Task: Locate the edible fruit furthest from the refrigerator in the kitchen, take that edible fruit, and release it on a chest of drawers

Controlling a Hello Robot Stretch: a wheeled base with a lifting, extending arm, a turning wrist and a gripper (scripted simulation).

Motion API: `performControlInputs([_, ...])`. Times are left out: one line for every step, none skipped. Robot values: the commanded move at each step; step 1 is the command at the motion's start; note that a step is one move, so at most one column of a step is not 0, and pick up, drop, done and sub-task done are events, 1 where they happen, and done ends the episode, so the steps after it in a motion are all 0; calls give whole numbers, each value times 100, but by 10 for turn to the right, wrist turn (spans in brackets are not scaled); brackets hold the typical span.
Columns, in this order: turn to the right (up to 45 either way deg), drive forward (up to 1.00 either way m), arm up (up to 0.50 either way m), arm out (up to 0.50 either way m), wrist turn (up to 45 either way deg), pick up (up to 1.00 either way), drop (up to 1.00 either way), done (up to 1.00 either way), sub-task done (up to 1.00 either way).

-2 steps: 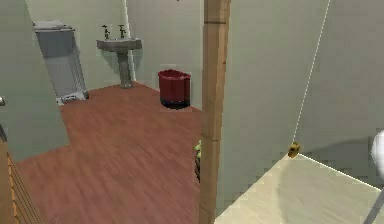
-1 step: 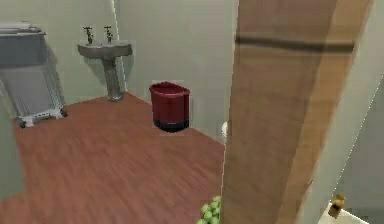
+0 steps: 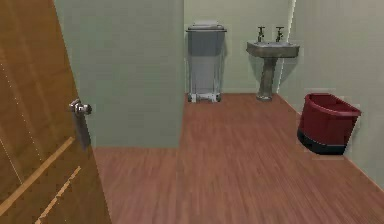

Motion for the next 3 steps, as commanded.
performControlInputs([0, 75, 0, 0, 0, 0, 0, 0, 0])
performControlInputs([-150, 0, 0, 0, 0, 0, 0, 0, 0])
performControlInputs([0, 95, 0, 0, 0, 0, 0, 0, 0])
